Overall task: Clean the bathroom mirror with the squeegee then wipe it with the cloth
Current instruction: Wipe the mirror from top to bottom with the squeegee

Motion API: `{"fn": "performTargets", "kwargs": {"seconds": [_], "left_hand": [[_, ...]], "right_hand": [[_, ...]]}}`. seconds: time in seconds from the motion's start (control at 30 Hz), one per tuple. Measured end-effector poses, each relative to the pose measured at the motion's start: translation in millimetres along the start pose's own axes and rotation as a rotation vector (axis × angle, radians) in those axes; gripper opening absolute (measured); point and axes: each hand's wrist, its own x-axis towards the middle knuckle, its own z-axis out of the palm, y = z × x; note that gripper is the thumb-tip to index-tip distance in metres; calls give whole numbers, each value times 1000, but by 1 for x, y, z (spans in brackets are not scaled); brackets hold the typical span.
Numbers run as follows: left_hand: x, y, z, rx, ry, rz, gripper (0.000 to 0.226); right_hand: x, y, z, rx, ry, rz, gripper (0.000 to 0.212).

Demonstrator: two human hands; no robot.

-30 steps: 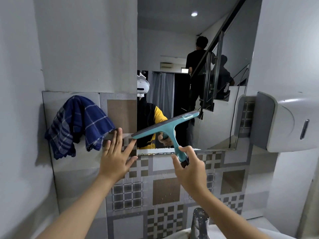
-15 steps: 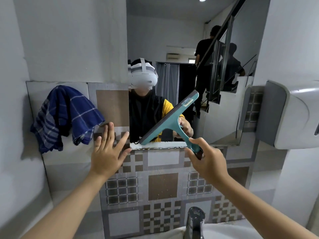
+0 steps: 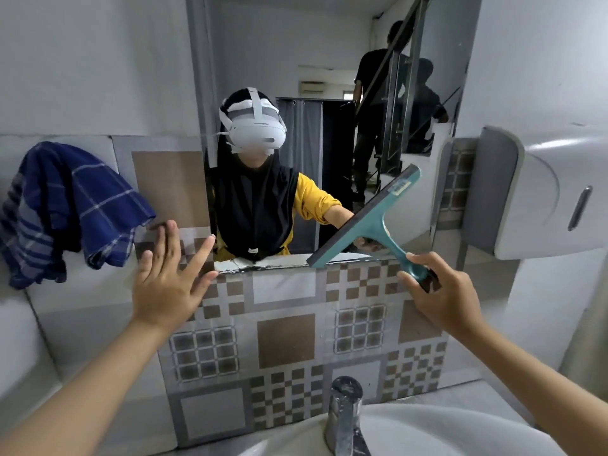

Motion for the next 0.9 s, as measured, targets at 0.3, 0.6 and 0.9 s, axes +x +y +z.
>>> {"fn": "performTargets", "kwargs": {"seconds": [0.3,0.6,0.9], "left_hand": [[0,1,-1,-3,5,6,60],[0,1,-2,-60,0,0,58],[-1,1,-3,-128,-27,-19,56]], "right_hand": [[-20,20,-18,99,-61,173,26],[-45,-13,0,416,-27,509,20],[-46,-61,18,628,134,753,16]]}}
